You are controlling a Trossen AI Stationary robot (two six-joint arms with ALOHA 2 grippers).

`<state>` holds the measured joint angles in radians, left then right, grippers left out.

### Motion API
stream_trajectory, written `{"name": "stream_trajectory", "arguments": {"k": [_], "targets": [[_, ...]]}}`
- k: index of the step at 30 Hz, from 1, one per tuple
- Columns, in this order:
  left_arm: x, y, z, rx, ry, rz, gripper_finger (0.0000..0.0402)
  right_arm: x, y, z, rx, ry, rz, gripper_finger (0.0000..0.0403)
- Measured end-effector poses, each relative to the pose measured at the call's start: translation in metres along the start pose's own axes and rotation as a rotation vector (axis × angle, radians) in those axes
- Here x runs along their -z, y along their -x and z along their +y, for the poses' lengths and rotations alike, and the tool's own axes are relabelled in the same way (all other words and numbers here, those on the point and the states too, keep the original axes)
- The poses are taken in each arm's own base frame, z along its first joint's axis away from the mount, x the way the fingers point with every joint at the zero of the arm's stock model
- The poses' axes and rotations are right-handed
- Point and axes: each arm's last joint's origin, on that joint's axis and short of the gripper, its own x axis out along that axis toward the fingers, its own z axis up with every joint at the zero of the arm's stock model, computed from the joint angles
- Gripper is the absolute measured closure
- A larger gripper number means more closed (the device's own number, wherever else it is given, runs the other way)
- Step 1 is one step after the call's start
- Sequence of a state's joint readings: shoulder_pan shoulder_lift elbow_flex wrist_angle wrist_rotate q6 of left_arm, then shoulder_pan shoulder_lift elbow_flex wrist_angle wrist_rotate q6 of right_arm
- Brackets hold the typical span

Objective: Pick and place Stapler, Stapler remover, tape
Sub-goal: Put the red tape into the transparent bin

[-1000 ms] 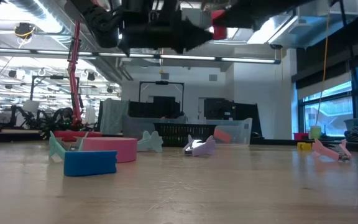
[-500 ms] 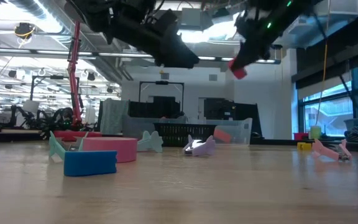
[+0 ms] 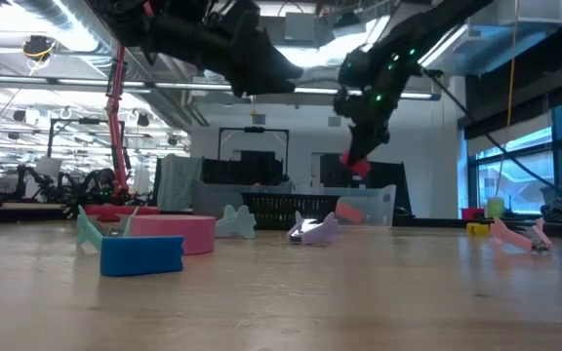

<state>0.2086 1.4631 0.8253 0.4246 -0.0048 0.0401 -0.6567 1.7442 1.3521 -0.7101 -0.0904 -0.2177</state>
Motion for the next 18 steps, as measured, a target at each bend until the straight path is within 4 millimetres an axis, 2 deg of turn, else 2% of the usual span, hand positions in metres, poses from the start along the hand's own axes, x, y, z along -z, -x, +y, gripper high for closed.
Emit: {"name": "stream_trajectory", "arguments": {"k": [10,18], "targets": [[0.000,0.000,-0.001,0.024,0.001,-0.004,0.0119,0.016,-0.036,-0.043,-0.039,-0.102,0.086,0.0366],[-0.001,0.000,-0.001,0.024,0.001,-0.006,0.0119,0.028,-0.068,-0.058,-0.092,-0.142,0.149,0.0366]]}}
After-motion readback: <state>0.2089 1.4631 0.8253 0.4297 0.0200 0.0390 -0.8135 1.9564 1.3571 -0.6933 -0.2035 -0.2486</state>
